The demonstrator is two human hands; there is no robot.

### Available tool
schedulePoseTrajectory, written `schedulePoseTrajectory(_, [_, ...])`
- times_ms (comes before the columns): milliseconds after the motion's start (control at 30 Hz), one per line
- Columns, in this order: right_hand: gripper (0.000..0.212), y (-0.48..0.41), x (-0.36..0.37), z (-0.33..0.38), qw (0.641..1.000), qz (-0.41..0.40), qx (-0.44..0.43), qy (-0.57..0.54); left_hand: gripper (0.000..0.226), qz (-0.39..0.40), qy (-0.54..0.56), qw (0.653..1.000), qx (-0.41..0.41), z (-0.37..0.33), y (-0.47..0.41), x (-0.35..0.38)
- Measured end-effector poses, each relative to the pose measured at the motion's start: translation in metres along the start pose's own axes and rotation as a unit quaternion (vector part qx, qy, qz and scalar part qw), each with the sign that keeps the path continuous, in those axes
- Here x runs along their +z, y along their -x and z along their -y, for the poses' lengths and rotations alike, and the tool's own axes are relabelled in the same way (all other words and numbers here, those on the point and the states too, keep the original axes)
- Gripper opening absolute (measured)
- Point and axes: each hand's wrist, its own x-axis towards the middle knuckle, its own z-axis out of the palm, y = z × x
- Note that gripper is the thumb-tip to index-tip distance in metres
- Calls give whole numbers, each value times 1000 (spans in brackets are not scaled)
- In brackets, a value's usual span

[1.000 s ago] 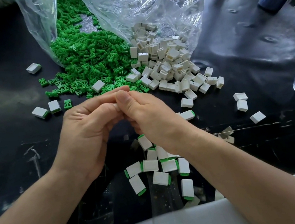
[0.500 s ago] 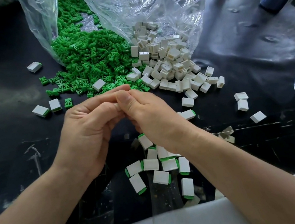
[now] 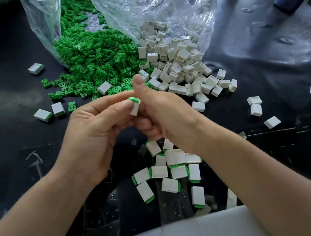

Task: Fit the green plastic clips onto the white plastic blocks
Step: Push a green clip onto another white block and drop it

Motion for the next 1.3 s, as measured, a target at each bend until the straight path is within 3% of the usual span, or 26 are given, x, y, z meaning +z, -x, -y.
schedulePoseTrajectory(100, [66, -1, -12, 2, 999, -20, 21, 13, 23, -13, -34, 999, -4, 1, -1, -2])
schedulePoseTrajectory(233, [58, -1, -27, 5, 988, -130, -9, 79, 20, -25, -65, 998, -11, -1, 0, -2])
schedulePoseTrajectory(367, [39, -6, -43, 4, 948, -259, -45, 180, 29, 41, -146, 988, -20, -3, 7, 3])
schedulePoseTrajectory(467, [29, -9, -54, 2, 916, -322, -62, 231, 34, 108, -180, 977, -36, -4, 12, 7])
schedulePoseTrajectory(533, [22, -12, -57, -1, 896, -344, -71, 271, 35, 111, -183, 976, -38, -4, 12, 7])
schedulePoseTrajectory(667, [19, -16, -52, -9, 848, -339, -97, 395, 38, 83, -178, 980, -34, -3, 9, 3])
schedulePoseTrajectory(900, [28, -23, -48, -16, 786, -280, -25, 550, 38, 82, -188, 978, -33, -2, 8, 3])
schedulePoseTrajectory(1200, [20, -21, -48, -13, 789, -262, -70, 552, 36, 66, -191, 978, -43, 1, 7, 3])
schedulePoseTrajectory(1300, [25, -17, -45, -10, 827, -270, -112, 481, 27, 7, -176, 983, -52, 4, 2, 1])
